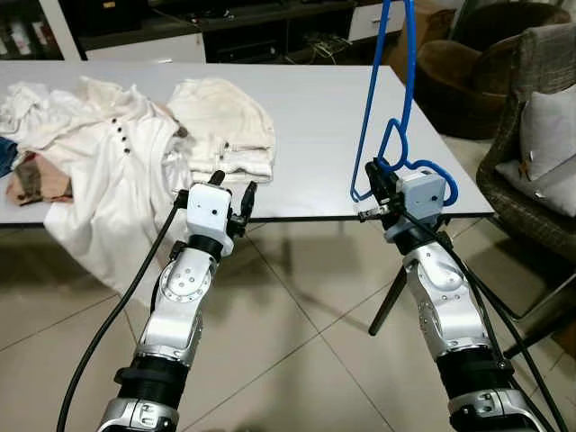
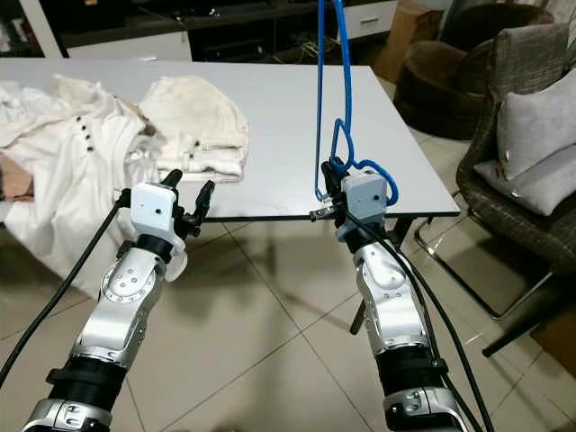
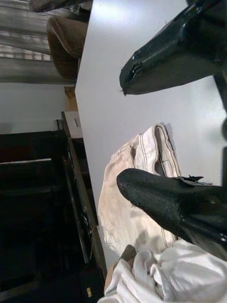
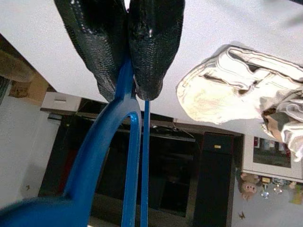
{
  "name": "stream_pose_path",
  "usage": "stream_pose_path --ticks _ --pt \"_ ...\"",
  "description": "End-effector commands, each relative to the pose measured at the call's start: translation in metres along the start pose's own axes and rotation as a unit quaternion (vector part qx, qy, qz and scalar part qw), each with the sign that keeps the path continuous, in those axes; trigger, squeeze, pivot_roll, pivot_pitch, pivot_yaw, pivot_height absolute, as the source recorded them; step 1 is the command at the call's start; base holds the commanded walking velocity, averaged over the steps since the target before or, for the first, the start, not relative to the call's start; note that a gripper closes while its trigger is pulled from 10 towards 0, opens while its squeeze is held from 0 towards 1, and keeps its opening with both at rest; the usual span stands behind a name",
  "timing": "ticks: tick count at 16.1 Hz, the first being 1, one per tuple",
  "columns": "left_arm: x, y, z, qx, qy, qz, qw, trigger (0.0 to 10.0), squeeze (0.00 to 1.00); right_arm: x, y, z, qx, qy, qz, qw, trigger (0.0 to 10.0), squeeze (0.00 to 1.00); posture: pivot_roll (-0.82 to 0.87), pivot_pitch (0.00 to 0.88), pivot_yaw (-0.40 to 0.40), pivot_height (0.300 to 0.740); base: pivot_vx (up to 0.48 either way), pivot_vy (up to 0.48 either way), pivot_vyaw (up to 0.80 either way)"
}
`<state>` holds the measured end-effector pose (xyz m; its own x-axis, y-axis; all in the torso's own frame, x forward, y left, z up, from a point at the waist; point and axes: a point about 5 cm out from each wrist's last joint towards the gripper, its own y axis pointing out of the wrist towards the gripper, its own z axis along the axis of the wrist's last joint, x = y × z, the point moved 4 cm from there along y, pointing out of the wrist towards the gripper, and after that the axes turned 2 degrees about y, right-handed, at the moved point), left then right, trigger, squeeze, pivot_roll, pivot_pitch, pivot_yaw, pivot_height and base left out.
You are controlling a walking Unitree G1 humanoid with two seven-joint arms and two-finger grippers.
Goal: Hang hanger
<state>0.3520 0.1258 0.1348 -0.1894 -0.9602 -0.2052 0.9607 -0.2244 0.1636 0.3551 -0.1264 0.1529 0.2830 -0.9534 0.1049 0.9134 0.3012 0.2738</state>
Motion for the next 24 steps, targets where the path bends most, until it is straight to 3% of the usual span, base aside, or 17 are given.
stream_pose_path --ticks 1,24 --pt "-0.0011 0.0006 -0.0021 -0.006 -0.004 0.005 1.000 10.0 0.00 0.0020 0.0030 0.0021 0.002 0.001 0.000 1.000 10.0 0.00 0.15 0.000 -0.021 0.740 0.428 0.000 0.00" --pt "0.0003 0.0015 -0.0016 -0.004 0.002 0.000 1.000 10.0 0.00 0.0033 0.0031 0.0018 0.003 0.000 -0.003 1.000 10.0 0.00 0.14 0.000 -0.016 0.740 0.404 0.000 0.00"
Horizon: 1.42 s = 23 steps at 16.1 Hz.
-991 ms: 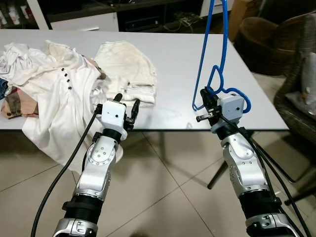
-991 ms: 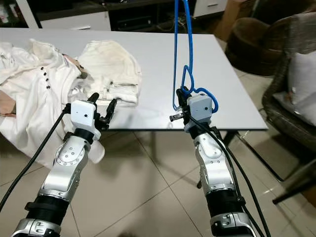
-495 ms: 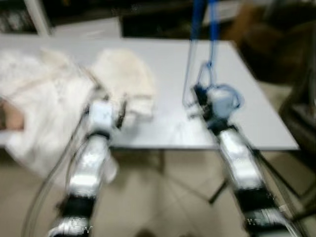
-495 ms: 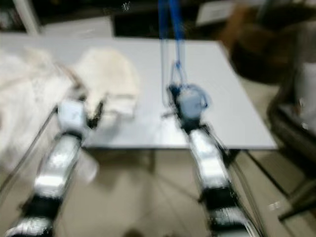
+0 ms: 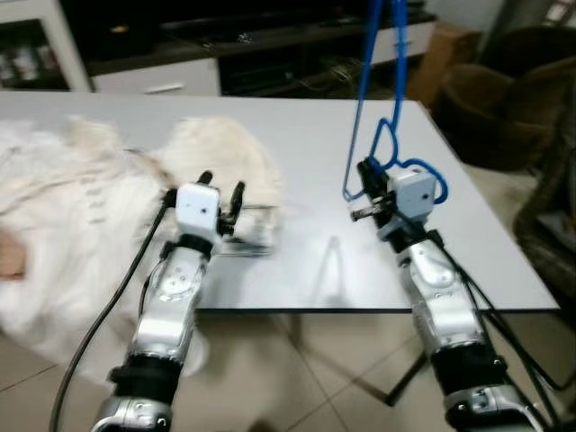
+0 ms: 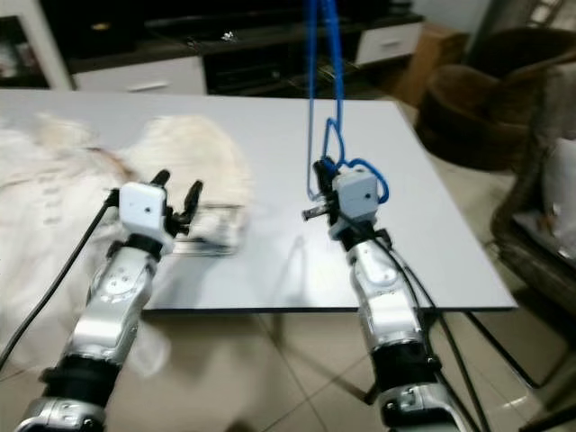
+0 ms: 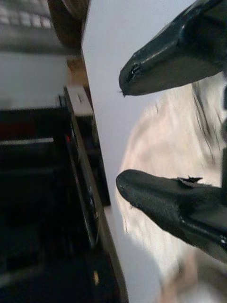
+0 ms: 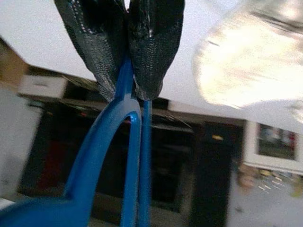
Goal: Hang hanger
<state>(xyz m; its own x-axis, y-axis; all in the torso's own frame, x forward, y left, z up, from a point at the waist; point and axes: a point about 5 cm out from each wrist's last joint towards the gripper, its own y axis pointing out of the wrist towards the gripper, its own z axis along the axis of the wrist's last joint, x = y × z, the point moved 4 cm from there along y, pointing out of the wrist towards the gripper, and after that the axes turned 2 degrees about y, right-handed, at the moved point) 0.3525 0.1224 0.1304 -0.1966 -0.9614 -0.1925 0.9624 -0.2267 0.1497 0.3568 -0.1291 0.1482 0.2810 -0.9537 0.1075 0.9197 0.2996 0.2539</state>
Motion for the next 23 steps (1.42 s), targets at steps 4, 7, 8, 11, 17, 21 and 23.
stream_pose_path --ticks 4,7,8,11,17,21,23 --pt "-0.004 0.001 0.001 0.001 0.010 0.002 1.000 10.0 0.00 0.000 0.004 0.007 0.014 0.002 -0.001 1.000 10.0 0.00 0.14 0.000 -0.017 0.740 0.000 0.000 0.00" --pt "-0.002 0.000 0.000 -0.001 0.013 0.000 1.000 10.0 0.00 0.000 0.003 0.007 0.012 0.002 -0.001 1.000 10.0 0.00 0.14 0.000 -0.017 0.740 0.000 0.000 0.00" --pt "-0.001 0.000 0.000 -0.001 0.015 -0.004 1.000 10.0 0.00 0.000 0.003 0.007 0.012 0.002 -0.001 1.000 10.0 0.00 0.14 0.000 -0.017 0.740 0.000 0.000 0.00" --pt "0.008 -0.003 0.003 0.016 0.051 -0.049 0.997 10.0 0.00 -0.001 0.003 0.007 0.012 0.003 0.000 1.000 10.0 0.00 0.14 0.000 -0.019 0.740 0.000 0.000 0.00" --pt "0.004 -0.006 -0.005 0.006 0.175 -0.170 0.970 10.0 0.00 -0.001 0.004 0.007 0.013 0.004 0.000 1.000 10.0 0.00 0.15 0.000 -0.018 0.740 0.000 0.000 0.00" --pt "-0.010 -0.009 -0.020 -0.023 0.285 -0.240 0.928 10.0 0.00 -0.001 0.004 0.007 0.012 0.003 0.000 1.000 10.0 0.00 0.15 0.000 -0.017 0.740 0.000 0.000 0.00" --pt "-0.014 -0.008 -0.024 -0.033 0.318 -0.265 0.910 10.0 0.00 -0.002 0.003 0.007 0.012 0.004 -0.001 1.000 10.0 0.00 0.14 0.000 -0.012 0.740 0.000 0.000 0.00"
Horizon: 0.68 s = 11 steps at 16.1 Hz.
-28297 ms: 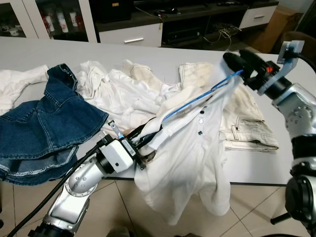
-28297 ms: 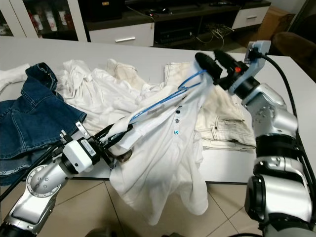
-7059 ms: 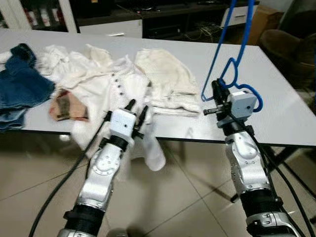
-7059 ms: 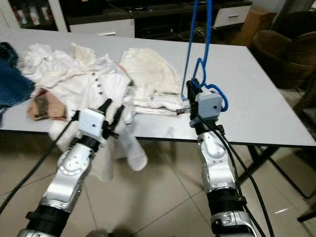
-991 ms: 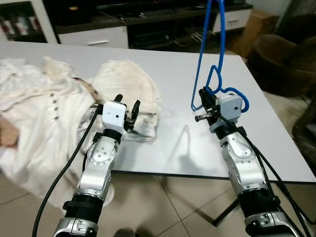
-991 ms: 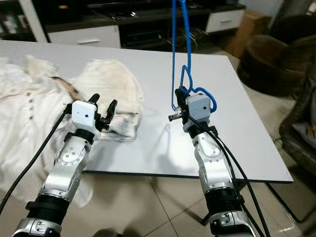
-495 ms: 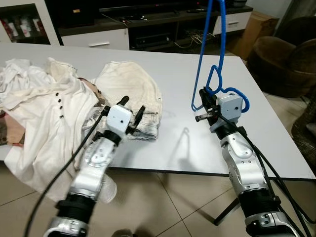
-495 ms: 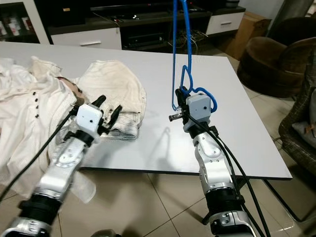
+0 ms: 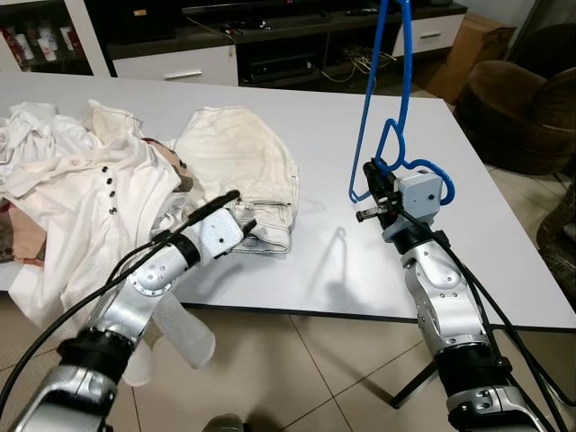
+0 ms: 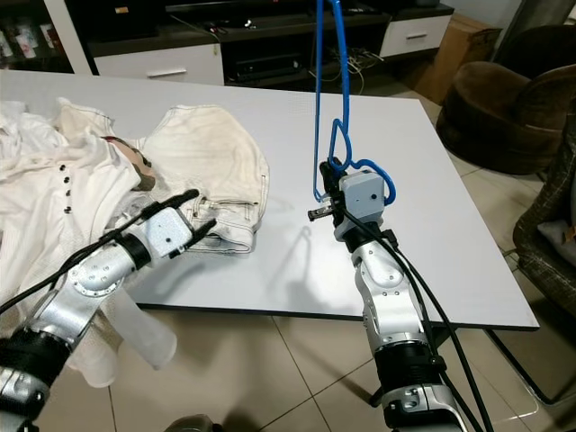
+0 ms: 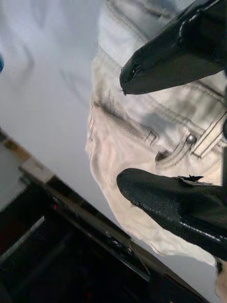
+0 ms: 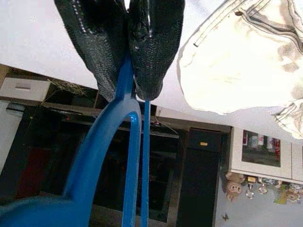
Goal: Hang hanger
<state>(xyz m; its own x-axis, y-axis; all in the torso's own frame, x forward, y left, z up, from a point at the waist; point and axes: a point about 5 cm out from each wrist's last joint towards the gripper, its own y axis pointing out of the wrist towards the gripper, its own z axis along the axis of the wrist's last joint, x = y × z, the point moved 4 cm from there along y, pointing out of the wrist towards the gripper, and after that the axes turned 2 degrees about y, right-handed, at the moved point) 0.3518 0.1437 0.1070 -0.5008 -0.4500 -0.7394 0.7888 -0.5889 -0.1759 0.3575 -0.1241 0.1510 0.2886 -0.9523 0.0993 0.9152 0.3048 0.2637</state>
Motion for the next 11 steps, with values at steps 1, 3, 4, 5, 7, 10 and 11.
stream_pose_path --ticks 1,3,4,5,7,10,11 --pt "0.004 0.001 -0.003 -0.009 0.034 -0.032 0.999 10.0 0.00 0.002 -0.001 0.004 0.007 0.000 -0.005 1.000 10.0 0.00 0.14 0.000 -0.010 0.740 0.000 0.000 0.00" --pt "0.011 -0.001 -0.008 -0.013 0.041 -0.074 0.996 10.0 0.00 0.003 -0.002 0.004 0.008 0.000 -0.007 1.000 10.0 0.00 0.14 0.000 -0.008 0.740 0.000 0.000 0.00" --pt "0.013 -0.002 -0.008 -0.011 0.041 -0.085 0.996 10.0 0.00 0.004 -0.002 0.004 0.008 -0.001 -0.007 1.000 10.0 0.00 0.13 0.000 -0.006 0.740 0.000 0.000 0.00" --pt "0.018 -0.005 -0.010 -0.008 0.046 -0.114 0.992 10.0 0.00 0.005 -0.003 0.005 0.008 -0.002 -0.008 1.000 10.0 0.00 0.13 0.000 -0.006 0.740 0.000 0.000 0.00" --pt "0.020 -0.006 -0.014 -0.016 0.054 -0.128 0.990 10.0 0.00 0.006 -0.003 0.006 0.009 -0.003 -0.008 1.000 10.0 0.00 0.13 0.000 -0.006 0.740 0.000 0.000 0.00" --pt "0.015 0.000 -0.021 -0.036 0.060 -0.113 0.991 10.0 0.00 0.004 -0.002 0.007 0.011 -0.004 -0.004 1.000 10.0 0.00 0.13 0.000 -0.007 0.740 0.000 0.000 0.00" --pt "0.013 0.003 -0.020 -0.038 0.059 -0.104 0.992 10.0 0.00 0.004 -0.002 0.008 0.012 -0.005 -0.004 1.000 10.0 0.00 0.13 0.000 -0.006 0.740 0.000 0.000 0.00"
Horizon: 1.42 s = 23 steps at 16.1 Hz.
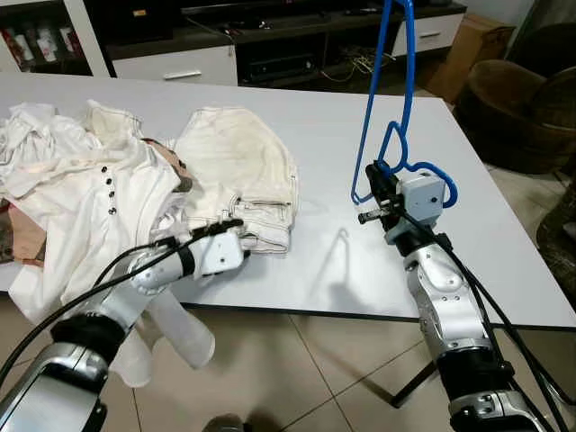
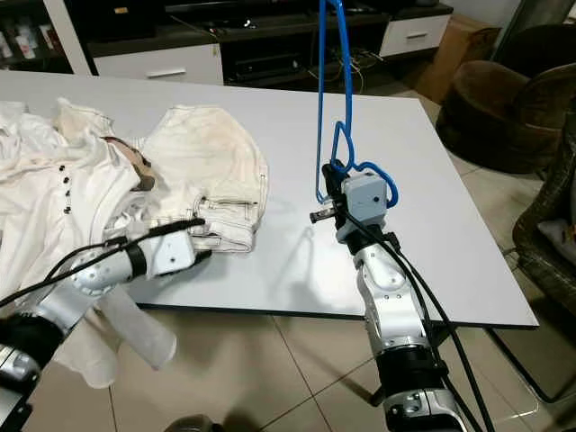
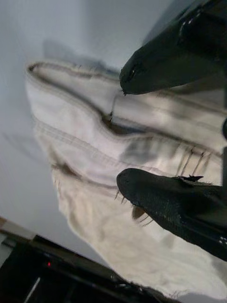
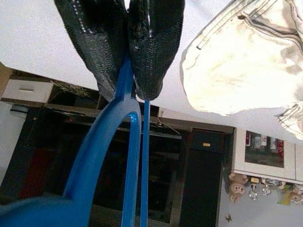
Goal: Hang hanger
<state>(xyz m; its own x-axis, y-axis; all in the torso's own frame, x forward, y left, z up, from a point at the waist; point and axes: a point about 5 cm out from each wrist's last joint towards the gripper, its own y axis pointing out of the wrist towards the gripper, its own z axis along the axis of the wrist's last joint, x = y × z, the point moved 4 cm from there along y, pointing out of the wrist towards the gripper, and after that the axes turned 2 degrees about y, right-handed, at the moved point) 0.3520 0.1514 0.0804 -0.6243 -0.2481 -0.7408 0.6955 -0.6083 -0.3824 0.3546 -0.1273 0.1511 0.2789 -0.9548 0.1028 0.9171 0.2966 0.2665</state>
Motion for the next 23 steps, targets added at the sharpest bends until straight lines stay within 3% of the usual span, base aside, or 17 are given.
stream_pose_path --ticks 1,3,6,10,11,12,15,20,23 --pt "-0.005 0.003 0.003 0.000 0.008 0.005 1.000 10.0 0.00 0.002 0.002 0.008 0.012 -0.001 0.001 1.000 10.0 0.00 0.13 0.000 -0.006 0.740 0.000 0.000 0.00" --pt "-0.006 0.010 0.004 -0.003 0.011 0.015 1.000 10.0 0.00 0.002 0.002 0.008 0.012 -0.001 0.000 1.000 10.0 0.00 0.13 0.000 -0.006 0.740 0.000 0.000 0.00" --pt "0.006 0.016 -0.003 -0.028 0.008 -0.010 1.000 10.0 0.00 0.002 0.002 0.009 0.012 -0.001 -0.001 1.000 10.0 0.00 0.12 0.000 -0.001 0.740 0.000 0.000 0.00" --pt "0.034 0.022 -0.003 -0.032 -0.008 -0.069 0.997 10.0 0.00 0.003 0.002 0.009 0.013 -0.002 -0.003 1.000 10.0 0.00 0.12 0.000 0.001 0.740 0.000 0.000 0.00" --pt "0.039 0.023 -0.001 -0.027 -0.011 -0.082 0.996 4.2 0.00 0.003 0.003 0.010 0.014 -0.002 -0.003 1.000 10.0 0.00 0.12 0.000 0.001 0.740 0.000 0.000 0.00" --pt "0.043 0.023 0.001 -0.019 -0.016 -0.092 0.995 0.0 0.00 0.002 0.003 0.010 0.014 -0.002 -0.003 1.000 10.0 0.00 0.12 0.000 0.001 0.740 0.000 0.000 0.00" --pt "0.051 0.024 0.009 0.006 -0.031 -0.099 0.995 0.0 0.00 0.002 0.003 0.010 0.014 -0.001 -0.003 1.000 10.0 0.00 0.12 0.000 -0.001 0.740 0.000 0.000 0.00" --pt "0.023 0.028 0.023 0.043 -0.048 -0.011 0.998 0.0 0.00 0.006 0.002 0.011 0.013 -0.003 -0.003 1.000 10.0 0.00 0.13 0.000 -0.002 0.740 0.000 0.000 0.00" --pt "-0.026 0.026 0.039 0.083 -0.054 0.129 0.987 0.0 0.00 0.009 -0.001 0.011 0.011 -0.006 -0.004 1.000 10.0 0.00 0.12 0.000 -0.002 0.740 0.000 0.000 0.00"
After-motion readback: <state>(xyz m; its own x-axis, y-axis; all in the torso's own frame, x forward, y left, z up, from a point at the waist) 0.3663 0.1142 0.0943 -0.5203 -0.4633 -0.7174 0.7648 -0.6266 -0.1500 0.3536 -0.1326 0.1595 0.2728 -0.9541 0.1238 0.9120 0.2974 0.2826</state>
